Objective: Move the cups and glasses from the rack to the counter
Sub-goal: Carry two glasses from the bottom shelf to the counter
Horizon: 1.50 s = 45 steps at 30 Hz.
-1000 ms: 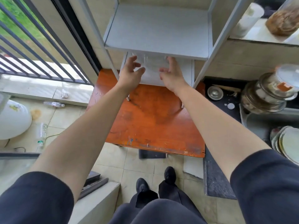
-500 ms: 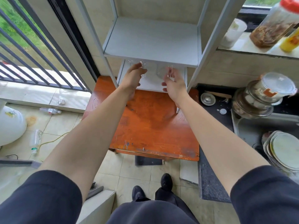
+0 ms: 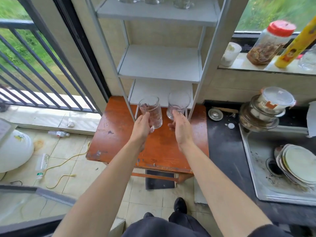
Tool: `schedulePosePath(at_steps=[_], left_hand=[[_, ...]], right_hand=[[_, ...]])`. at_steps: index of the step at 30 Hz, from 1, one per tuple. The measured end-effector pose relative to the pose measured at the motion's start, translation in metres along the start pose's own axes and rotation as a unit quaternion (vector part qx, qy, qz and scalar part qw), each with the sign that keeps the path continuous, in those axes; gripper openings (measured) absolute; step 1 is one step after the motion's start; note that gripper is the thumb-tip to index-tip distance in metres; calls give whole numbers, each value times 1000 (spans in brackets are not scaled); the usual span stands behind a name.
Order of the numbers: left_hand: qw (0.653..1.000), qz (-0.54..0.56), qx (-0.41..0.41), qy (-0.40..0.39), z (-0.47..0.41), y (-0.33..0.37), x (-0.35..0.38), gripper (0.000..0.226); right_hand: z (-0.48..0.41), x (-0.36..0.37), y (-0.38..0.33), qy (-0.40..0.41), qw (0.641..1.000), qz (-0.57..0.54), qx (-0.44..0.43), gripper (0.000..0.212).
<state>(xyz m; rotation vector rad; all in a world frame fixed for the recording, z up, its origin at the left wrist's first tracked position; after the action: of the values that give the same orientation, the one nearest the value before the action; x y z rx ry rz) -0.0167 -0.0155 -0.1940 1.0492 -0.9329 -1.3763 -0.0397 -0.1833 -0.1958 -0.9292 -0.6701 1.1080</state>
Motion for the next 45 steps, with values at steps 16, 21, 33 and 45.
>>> schedulePosePath(at_steps=[16, 21, 33, 45], left_hand=[[987, -44, 61, -140, 99, -63, 92, 32], [965, -63, 132, -216, 158, -32, 184, 33], [884, -69, 234, -398, 405, -15, 458, 31], [744, -87, 276, -603, 694, -68, 697, 44]], right_hand=[[111, -185, 143, 246, 952, -152, 104, 41], [162, -270, 131, 299, 936, -178, 59, 41], [367, -559, 146, 426, 888, -165, -57, 41], [602, -813, 270, 626, 745, -228, -34, 42]])
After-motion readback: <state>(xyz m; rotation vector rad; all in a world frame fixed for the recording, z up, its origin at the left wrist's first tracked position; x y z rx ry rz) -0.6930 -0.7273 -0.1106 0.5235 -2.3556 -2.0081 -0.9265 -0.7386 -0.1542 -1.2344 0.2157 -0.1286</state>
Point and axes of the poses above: each hand's wrist, its own z-axis away from the middle knuckle, its own x-axis out of the palm, y = z × x, the point moved 10 cm from there along -z, towards the middle knuckle, and after that the axes turned 9 degrees about x, right-handed, at the moved point
